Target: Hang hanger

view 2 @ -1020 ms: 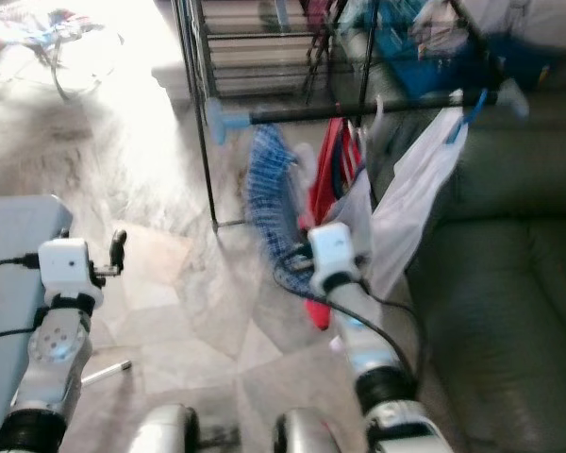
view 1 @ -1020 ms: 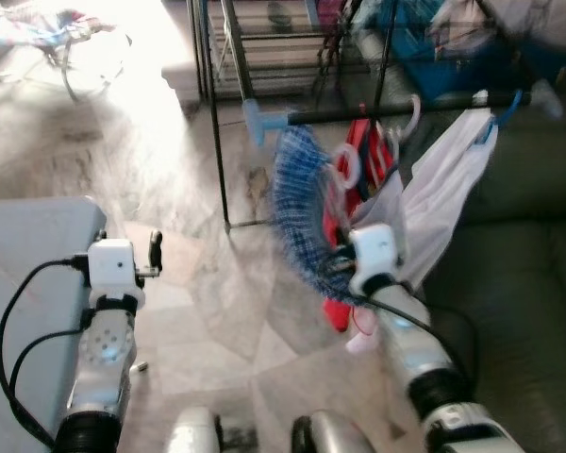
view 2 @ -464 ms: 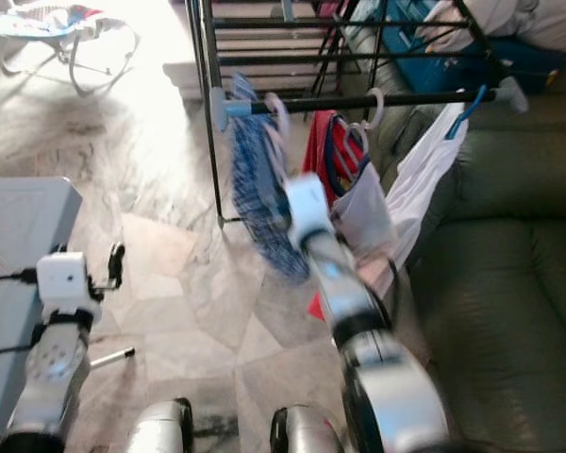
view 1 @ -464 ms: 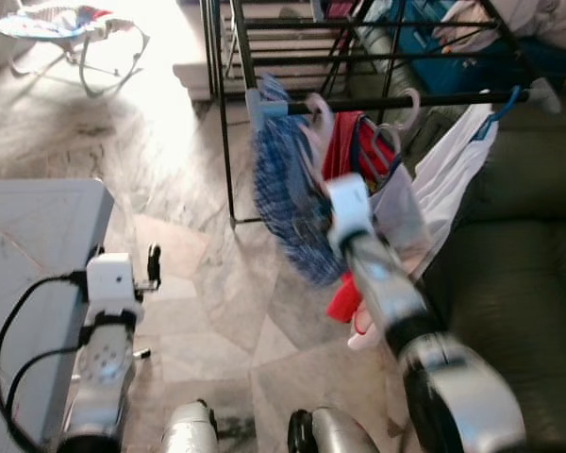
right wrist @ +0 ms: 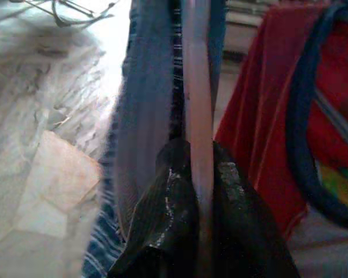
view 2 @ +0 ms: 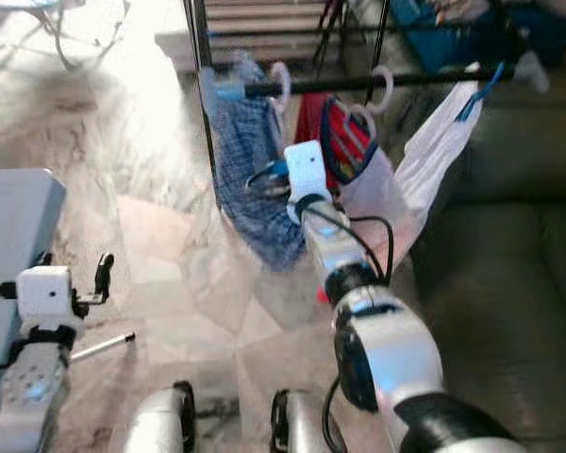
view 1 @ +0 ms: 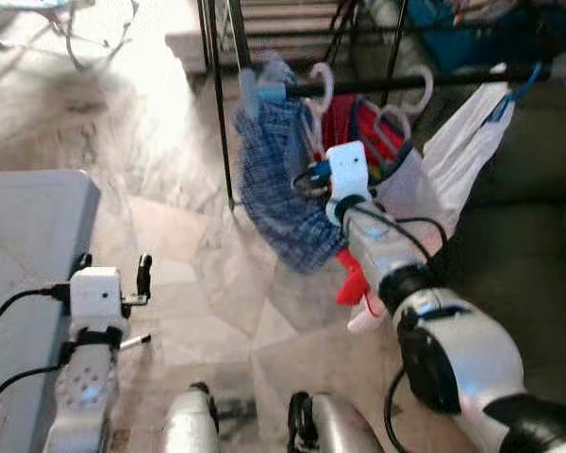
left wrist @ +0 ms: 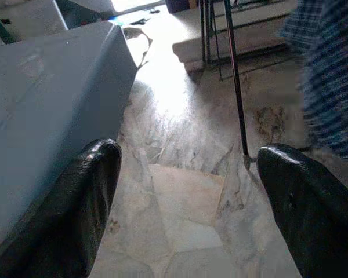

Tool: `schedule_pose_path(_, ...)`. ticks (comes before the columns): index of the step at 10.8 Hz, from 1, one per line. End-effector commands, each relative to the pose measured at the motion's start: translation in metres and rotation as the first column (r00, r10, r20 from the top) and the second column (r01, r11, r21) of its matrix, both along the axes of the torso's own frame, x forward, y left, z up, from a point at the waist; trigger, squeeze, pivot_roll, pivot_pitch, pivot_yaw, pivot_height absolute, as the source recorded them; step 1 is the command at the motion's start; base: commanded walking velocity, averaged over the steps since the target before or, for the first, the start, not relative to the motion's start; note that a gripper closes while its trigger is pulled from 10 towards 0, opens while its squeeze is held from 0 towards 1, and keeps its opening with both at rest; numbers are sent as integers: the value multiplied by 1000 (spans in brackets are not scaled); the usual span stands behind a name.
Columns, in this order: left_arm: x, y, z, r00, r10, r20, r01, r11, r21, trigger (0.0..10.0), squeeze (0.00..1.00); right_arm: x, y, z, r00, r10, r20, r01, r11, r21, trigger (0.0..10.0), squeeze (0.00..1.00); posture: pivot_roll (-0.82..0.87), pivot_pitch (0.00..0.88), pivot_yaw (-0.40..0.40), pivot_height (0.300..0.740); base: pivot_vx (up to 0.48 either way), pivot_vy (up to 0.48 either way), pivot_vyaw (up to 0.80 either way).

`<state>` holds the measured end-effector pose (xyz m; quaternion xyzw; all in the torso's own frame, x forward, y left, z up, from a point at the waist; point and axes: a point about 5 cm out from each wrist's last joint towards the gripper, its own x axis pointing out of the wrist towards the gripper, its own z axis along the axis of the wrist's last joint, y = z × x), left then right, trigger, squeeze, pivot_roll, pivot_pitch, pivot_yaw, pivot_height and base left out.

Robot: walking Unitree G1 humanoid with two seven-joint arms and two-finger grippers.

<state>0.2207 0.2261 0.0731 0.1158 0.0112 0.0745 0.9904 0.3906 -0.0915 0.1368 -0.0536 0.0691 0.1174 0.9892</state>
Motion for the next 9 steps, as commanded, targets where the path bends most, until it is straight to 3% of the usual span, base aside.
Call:
schedule_pose_path(1, -13, 13, -7, 997, 56, -61, -56, 998, 7, 10000, 0, 2, -2, -3, 997, -19, -79, 21, 1000, 22, 10000, 0, 254, 279, -54, 740, 0, 0, 0)
schedule_pose_path(2, -14, 13, -6, 996, 56, -65, -55, 998, 8, 10000, 0, -2, -3, -15, 986, -25, -166, 36, 997, 64, 10000, 0, 262, 280, -57, 740, 0, 0, 0)
schedule_pose_path(4, -17, 14, -4, 995, 60, -76, -60, 998, 10, 10000, 0, -9, 2, -29, 972, -1, -235, 15, 998, 61, 10000, 0, 274, 281, -59, 740, 0, 0, 0)
schedule_pose_path(6, -18, 13, -4, 995, 61, -80, -61, 998, 10, 10000, 0, -13, 10, -34, 970, 56, -235, -48, 998, 38, 10000, 0, 273, 280, -58, 740, 0, 0, 0)
schedule_pose_path(7, -15, 11, -4, 995, 57, -79, -57, 998, 7, 10000, 0, -15, 24, -31, 972, 133, -193, -130, 991, 28, 10000, 0, 267, 273, -56, 740, 0, 0, 0)
schedule_pose_path(9, -9, 7, -5, 996, 56, -76, -56, 998, 1, 10000, 0, -18, 27, -35, 969, 149, -198, -152, 988, -4, 10000, 0, 256, 257, -70, 740, 0, 0, 0)
